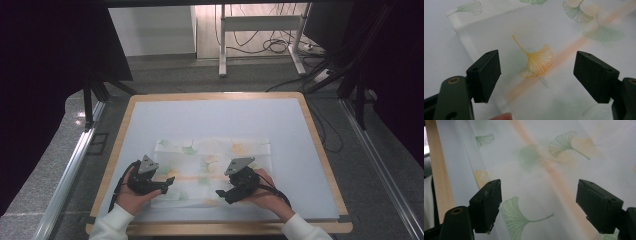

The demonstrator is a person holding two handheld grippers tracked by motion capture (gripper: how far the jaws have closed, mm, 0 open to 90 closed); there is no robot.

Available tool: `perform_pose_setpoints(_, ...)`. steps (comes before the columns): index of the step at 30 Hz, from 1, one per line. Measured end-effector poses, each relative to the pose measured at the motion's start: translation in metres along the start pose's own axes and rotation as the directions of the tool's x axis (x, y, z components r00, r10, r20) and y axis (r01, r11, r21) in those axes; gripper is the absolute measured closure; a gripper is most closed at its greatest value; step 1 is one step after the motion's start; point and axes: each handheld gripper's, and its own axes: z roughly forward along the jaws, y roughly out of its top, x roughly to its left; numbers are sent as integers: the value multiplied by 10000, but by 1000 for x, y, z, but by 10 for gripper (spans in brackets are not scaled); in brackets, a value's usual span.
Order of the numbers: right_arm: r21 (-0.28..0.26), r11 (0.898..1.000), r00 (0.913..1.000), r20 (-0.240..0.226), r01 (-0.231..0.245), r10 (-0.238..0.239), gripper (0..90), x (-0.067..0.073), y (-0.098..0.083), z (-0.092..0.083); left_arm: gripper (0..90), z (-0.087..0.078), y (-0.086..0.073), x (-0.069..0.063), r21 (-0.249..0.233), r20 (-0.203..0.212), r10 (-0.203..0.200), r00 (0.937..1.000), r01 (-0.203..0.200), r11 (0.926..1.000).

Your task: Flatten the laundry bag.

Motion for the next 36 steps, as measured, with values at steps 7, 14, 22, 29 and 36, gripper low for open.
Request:
perform_pose_setpoints(7, 528, 9983, 9995, -170, 265, -257, 192, 7, 1, 11, 220, 2, 0, -2, 50, 70, 56, 10000, -56, 10000)
perform_pose_setpoints(14, 1073, 9921, 9975, -352, 651, -617, 179, 15, -3, 22, 220, 2, 0, -2, 83, 105, 84, 9999, -85, 9999)
perform_pose_setpoints(22, 1366, 9870, 9963, -207, 850, -830, 255, 18, -5, 27, 220, 3, -1, -2, 197, 154, 165, 9997, -168, 9997)
perform_pose_setpoints(29, 1316, 9885, 9970, -304, 749, -715, 472, 14, -3, 25, 219, 4, -1, -2, 201, 182, 174, 9997, -178, 9996)
perform_pose_setpoints(36, 1309, 9883, 9966, -329, 786, -749, 671, 14, -3, 23, 219, 4, -1, -2, 212, 191, 177, 9997, -181, 9996)
